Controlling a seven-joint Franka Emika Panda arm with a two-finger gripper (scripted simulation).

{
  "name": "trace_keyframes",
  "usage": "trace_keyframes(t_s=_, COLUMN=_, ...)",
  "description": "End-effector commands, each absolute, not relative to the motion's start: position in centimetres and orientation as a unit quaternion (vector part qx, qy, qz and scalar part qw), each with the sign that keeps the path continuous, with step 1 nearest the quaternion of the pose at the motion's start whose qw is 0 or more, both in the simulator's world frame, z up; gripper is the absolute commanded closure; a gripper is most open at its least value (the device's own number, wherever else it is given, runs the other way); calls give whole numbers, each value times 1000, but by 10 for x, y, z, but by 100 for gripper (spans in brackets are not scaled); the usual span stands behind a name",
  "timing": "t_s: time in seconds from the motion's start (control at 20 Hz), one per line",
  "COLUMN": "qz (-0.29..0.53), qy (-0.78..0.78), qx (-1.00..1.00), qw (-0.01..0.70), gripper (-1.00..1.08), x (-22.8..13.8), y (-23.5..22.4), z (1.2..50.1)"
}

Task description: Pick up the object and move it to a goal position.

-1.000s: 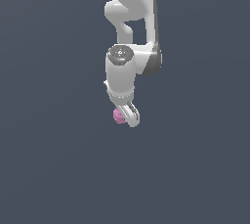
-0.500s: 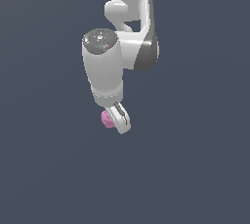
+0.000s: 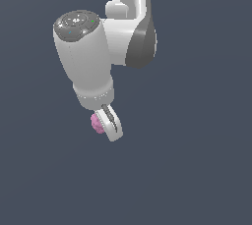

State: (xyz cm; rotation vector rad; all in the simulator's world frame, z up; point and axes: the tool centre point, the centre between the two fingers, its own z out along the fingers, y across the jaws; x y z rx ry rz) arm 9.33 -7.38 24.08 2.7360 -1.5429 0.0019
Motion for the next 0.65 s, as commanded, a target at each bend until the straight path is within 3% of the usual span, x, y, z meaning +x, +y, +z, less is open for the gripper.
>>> trace_keyframes(t_s=0.0, qz=0, qy=-491, qx=871, qw=0, gripper=108, x=100, y=-78, z=248)
trace_keyframes(t_s=0.6, qz=0, qy=-491, qx=871, qw=0, gripper=108, x=111, y=-85, z=260)
